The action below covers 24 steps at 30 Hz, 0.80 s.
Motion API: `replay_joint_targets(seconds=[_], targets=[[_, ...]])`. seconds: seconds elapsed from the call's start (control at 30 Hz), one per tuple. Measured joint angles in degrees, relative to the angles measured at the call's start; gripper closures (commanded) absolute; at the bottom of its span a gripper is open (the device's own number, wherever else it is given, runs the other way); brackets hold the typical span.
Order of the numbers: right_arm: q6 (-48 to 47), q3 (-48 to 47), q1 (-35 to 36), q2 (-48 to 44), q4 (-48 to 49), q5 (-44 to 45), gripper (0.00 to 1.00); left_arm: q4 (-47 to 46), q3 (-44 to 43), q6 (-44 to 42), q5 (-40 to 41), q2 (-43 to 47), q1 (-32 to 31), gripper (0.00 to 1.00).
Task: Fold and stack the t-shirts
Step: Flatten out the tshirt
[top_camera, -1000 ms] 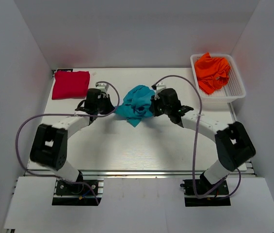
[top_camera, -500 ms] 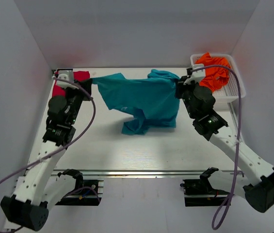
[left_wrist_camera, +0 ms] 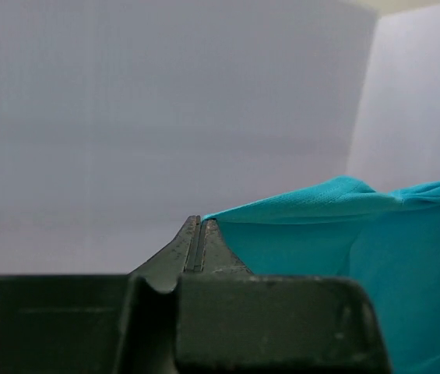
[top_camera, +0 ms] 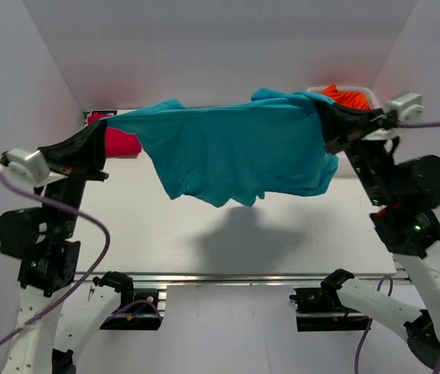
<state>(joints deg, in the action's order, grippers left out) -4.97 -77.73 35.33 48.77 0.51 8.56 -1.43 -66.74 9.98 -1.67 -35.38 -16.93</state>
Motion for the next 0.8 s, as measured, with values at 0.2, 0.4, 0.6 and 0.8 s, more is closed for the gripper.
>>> replay_joint_targets(seconds=[0.2,0.4,0.6,0.8], targets=[[-0.39,-7.91,-0.02,-2.56,-4.92,-11.30,1.00,2.58,-8.31,-0.90,-4.22,2.05,0.11,1.00],[-0.07,-9.60,-0.07,-2.25,-5.51,-15.85,1.00,3.78,-12.26,-1.25,-4.70,1.49,0.33,1.00],[4.28,-0.50,-0.39,0.81,-0.31,-11.19,1.00,4.72,-12.94,-1.36,5.97,-8.20,0.31,1.00],[13.27,15.08,-0.87,14.49,8.63,-1.18,0.90,5.51,-7.04,0.24,21.53,-27.15,1.27,1.00]])
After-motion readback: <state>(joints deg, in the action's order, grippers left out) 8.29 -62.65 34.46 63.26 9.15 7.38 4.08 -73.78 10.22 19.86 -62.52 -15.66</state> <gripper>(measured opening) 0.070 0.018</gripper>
